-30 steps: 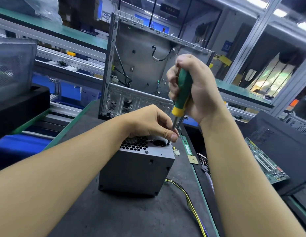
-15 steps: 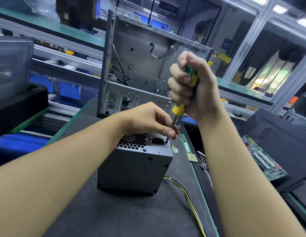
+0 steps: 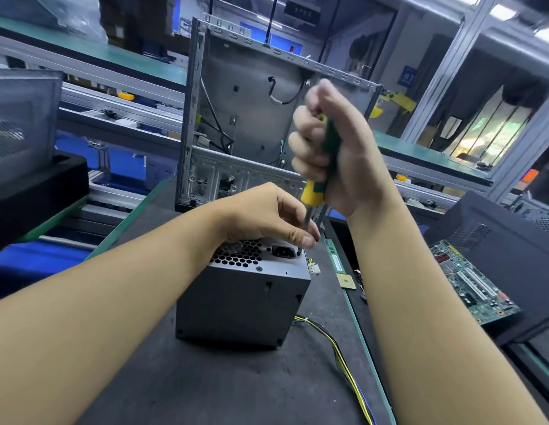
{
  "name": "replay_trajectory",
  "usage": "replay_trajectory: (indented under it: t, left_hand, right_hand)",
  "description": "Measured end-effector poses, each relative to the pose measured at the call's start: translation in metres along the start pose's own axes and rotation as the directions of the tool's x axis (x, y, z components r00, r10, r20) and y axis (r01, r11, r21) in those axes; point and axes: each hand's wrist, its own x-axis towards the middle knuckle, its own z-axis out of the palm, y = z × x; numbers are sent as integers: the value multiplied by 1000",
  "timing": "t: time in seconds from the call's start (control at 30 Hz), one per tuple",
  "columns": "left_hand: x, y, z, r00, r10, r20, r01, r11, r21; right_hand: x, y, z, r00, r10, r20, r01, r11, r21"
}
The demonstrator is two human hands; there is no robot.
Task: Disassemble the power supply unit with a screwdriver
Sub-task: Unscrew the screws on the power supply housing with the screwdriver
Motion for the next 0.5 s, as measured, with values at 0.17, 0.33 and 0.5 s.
replay_trajectory:
  t: [0.17,0.33,0.5]
  left_hand:
    - [0,-1,-1,1000,-15,-7,14,1000,-27]
    - [1,-1,1,997,-56,-55,55,998,-14]
    - [4,-5,0,997,-48,-53,46,998,-32]
  right_hand:
    - [-3,-1,-8,983,-12,-181,4,999,-48]
    - [-3,3,9,767,-266,-584,-20,900,-436]
    - [2,8,12,890,-85,-448,-58,953,-296]
